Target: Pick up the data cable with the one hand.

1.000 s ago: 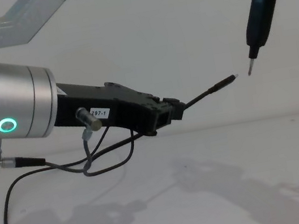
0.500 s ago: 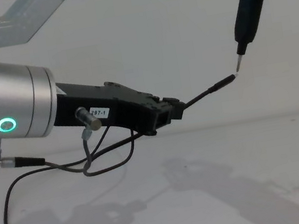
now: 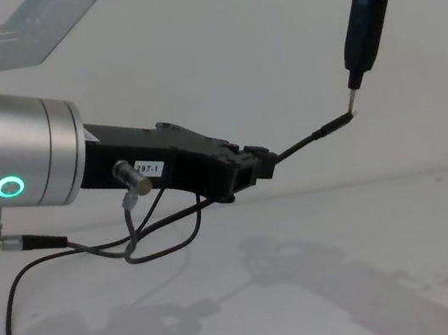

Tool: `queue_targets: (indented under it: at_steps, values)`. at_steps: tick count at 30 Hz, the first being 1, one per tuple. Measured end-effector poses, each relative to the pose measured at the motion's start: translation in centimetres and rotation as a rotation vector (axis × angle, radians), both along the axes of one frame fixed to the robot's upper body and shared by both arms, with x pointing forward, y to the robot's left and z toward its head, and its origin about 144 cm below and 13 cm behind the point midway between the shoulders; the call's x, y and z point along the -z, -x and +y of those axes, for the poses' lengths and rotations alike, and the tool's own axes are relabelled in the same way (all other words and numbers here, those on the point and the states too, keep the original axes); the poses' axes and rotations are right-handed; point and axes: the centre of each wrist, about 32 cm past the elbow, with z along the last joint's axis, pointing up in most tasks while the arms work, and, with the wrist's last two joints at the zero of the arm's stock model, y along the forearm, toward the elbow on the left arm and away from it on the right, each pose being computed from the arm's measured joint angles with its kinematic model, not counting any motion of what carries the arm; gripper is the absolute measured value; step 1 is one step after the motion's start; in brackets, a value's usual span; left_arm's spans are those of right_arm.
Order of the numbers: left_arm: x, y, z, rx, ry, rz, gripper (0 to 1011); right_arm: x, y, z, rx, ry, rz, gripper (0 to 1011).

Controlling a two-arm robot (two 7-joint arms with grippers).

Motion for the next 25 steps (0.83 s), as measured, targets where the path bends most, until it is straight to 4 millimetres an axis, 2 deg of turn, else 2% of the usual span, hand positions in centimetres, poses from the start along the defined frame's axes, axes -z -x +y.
queue_targets:
  at_steps: [25]
  values:
    - [0.00, 0.00, 0.00, 0.000, 0.000, 0.000, 39, -0.04, -0.07, 0.10, 0.011, 0.014, 0.012, 268]
